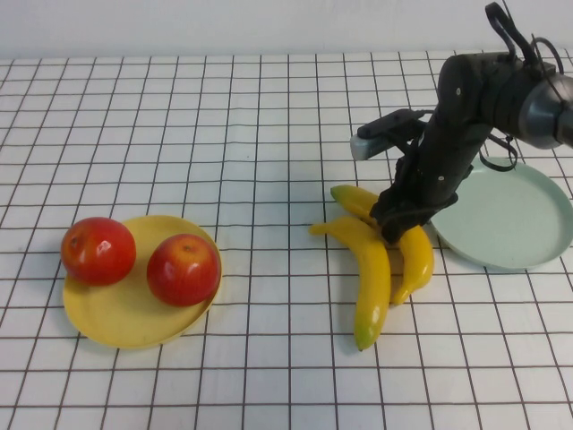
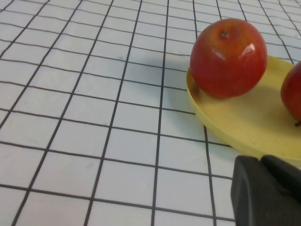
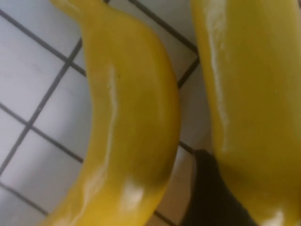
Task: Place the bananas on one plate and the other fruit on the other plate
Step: Put another type of fruit in the right plate
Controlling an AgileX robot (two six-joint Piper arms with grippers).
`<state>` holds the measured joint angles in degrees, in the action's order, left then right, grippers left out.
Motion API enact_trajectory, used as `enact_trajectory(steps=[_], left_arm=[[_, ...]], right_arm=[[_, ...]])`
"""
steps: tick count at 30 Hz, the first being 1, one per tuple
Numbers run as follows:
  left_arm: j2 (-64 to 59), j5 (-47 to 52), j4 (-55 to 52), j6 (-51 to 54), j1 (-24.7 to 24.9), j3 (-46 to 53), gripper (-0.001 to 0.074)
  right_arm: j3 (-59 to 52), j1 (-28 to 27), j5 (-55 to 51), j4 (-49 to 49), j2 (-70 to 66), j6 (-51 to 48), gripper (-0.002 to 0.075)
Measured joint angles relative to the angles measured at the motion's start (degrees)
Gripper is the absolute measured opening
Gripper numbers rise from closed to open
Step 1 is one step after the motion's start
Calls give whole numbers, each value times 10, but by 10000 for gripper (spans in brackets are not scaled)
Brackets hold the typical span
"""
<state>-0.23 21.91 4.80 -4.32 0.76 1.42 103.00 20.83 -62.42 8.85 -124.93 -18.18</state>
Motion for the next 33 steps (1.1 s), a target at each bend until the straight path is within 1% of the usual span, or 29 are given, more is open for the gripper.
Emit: enact_trajectory(steps=[4, 7, 10, 15, 20, 26, 30, 33], left_arm=[[0, 0, 0, 0, 0, 0, -3], [0, 0, 0, 0, 0, 0, -3], [0, 0, 0, 0, 0, 0, -3], [0, 0, 0, 0, 0, 0, -3], [0, 0, 0, 0, 0, 0, -3], [0, 0, 0, 0, 0, 0, -3], [0, 0, 0, 0, 0, 0, -3], [0, 0, 0, 0, 0, 0, -3]], right_arm=[[19, -1, -36, 0, 21, 0, 326], [26, -14, -64, 0, 59, 0, 326], [28, -51, -74, 0, 92, 0, 326], [9, -132, -77, -10, 99, 0, 326], [-23, -179, -73, -14, 94, 0, 326], [-37, -195, -40, -15, 67, 0, 335], [-37, -195, -16, -15, 50, 0, 409], [-37, -192, -9, -14, 47, 0, 436]])
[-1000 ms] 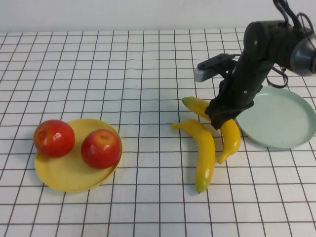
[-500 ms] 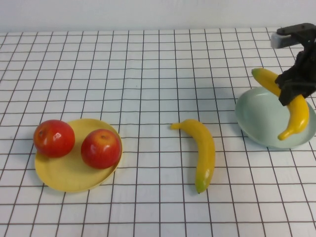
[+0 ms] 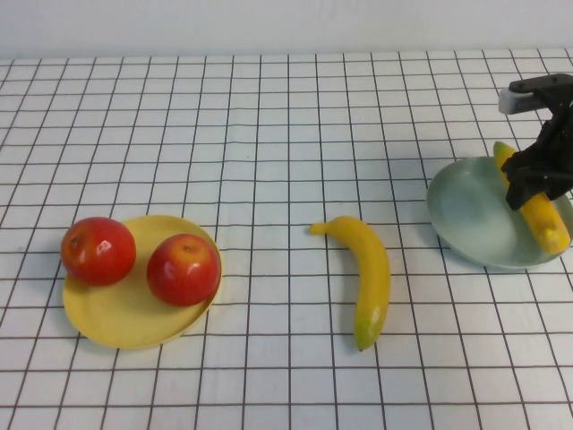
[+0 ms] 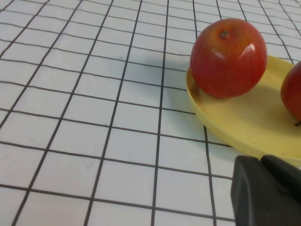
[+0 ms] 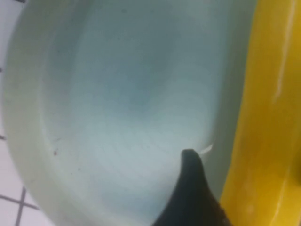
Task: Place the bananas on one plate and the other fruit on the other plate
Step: Put another type of fruit in the right plate
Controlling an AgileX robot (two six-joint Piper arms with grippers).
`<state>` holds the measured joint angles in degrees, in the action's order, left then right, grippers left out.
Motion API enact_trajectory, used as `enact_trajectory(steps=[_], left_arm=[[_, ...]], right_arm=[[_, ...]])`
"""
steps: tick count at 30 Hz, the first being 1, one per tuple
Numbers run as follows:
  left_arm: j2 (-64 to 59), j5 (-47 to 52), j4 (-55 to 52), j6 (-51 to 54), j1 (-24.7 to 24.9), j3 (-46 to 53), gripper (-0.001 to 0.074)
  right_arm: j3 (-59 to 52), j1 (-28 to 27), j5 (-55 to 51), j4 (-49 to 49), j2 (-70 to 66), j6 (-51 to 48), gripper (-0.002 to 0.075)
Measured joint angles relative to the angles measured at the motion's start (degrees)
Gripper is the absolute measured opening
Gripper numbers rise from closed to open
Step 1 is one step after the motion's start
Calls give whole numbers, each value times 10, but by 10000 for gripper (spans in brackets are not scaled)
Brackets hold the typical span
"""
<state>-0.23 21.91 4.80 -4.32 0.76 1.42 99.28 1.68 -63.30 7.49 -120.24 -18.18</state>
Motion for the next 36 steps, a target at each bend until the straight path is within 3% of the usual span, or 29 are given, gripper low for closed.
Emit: enact_trajectory(steps=[6, 15, 21, 36], left_arm=[[0, 0, 0, 0, 0, 0, -3], [0, 0, 0, 0, 0, 0, -3], [0, 0, 0, 0, 0, 0, -3], [0, 0, 0, 0, 0, 0, -3]], right_arm=[[10, 37, -23, 0, 17, 0, 446], [4, 191, -22, 9, 51, 59, 447], [-1, 253, -8, 30, 18, 97, 447], [-1, 259, 10, 22, -39, 134, 443]])
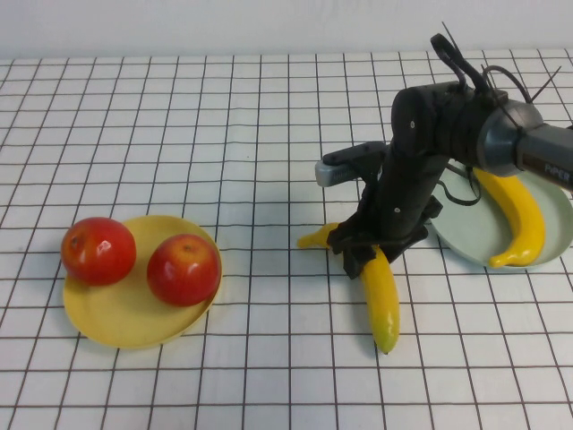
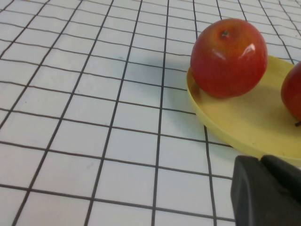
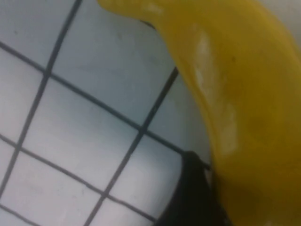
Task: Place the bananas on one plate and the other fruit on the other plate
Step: Put another type of fruit in the right plate
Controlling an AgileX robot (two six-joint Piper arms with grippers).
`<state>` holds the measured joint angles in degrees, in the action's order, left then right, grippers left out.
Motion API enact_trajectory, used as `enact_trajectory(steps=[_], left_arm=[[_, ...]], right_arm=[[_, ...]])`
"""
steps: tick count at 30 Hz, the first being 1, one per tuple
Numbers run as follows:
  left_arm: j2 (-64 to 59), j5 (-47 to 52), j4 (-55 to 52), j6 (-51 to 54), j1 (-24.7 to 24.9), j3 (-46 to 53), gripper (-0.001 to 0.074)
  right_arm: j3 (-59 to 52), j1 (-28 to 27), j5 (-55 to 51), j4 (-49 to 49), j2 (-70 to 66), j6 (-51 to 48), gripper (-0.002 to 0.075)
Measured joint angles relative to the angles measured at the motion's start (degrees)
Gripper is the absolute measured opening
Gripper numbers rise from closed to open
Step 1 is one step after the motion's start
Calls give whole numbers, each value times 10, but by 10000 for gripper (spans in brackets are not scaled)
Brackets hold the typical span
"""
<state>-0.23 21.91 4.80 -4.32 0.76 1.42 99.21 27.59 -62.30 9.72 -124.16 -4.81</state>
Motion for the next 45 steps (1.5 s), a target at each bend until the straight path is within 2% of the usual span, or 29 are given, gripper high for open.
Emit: enact_trajectory(steps=[2, 5, 11, 19, 24, 27, 32, 36, 38, 41, 45], left_arm=[[0, 0, 0, 0, 0, 0, -3], [0, 0, 0, 0, 0, 0, -3], [0, 0, 0, 0, 0, 0, -3], [0, 0, 0, 0, 0, 0, -3], [0, 0, 0, 0, 0, 0, -3], [0, 0, 0, 0, 0, 0, -3], [0, 0, 0, 0, 0, 0, -3], [0, 0, 0, 0, 0, 0, -3], [0, 0, 0, 0, 0, 0, -3], [0, 0, 0, 0, 0, 0, -3], [0, 0, 0, 0, 0, 0, -3]], right_arm=[[0, 0, 1, -1, -1, 0, 416], [0, -1, 1, -10, -1, 0, 323], [22, -28, -15, -29, 38, -1, 326], [32, -136, -50, -40, 62, -23, 326], [32, -182, -43, -41, 50, -27, 326], [32, -193, -28, -41, 37, -27, 328], [32, -194, -5, -39, 13, -27, 398], [32, -194, 10, -36, 11, -27, 411], [32, -192, 13, -35, 17, -28, 392], [29, -183, 13, -35, 45, -28, 315], [-11, -167, 42, -34, 122, -36, 141]])
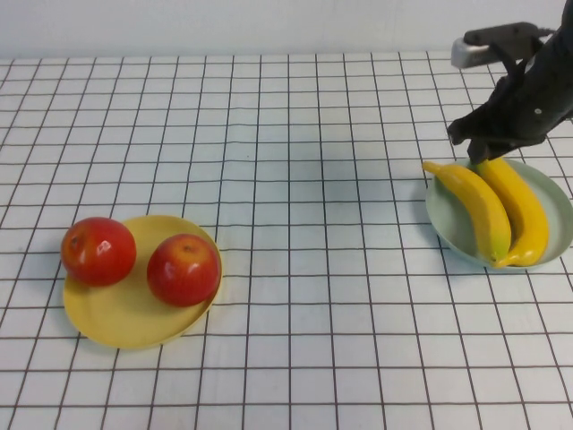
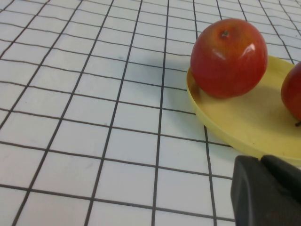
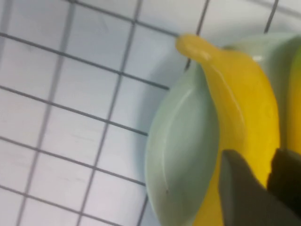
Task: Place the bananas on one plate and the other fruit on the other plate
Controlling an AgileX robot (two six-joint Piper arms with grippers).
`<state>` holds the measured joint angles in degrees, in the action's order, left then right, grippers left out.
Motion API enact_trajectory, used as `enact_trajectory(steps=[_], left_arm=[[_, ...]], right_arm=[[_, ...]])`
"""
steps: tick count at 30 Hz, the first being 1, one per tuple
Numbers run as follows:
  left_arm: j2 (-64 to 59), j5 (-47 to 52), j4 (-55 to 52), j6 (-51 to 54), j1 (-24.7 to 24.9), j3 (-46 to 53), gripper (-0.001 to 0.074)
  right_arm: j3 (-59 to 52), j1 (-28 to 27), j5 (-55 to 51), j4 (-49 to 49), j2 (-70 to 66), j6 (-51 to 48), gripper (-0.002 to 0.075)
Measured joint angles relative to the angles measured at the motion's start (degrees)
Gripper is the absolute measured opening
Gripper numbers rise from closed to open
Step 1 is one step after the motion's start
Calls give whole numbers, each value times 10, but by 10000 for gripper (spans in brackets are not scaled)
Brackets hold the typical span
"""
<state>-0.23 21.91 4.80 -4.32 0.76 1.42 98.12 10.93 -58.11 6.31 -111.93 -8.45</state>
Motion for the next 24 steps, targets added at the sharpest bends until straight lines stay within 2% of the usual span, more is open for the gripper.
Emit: enact_trajectory(steps=[2, 4, 10, 13, 24], left_arm=[[0, 0, 0, 0, 0, 0, -3], [0, 0, 0, 0, 0, 0, -3], [0, 0, 0, 0, 0, 0, -3], [0, 0, 0, 0, 0, 0, -3], [0, 0, 0, 0, 0, 0, -3]], right_arm=[[-54, 8, 47, 2, 53, -1, 55], [-131, 12, 116, 13, 122, -2, 15], [-406, 17, 375, 68, 353, -4, -11], [-512, 17, 456, 72, 463, -4, -13], [-704, 7, 463, 60, 803, -5, -14]])
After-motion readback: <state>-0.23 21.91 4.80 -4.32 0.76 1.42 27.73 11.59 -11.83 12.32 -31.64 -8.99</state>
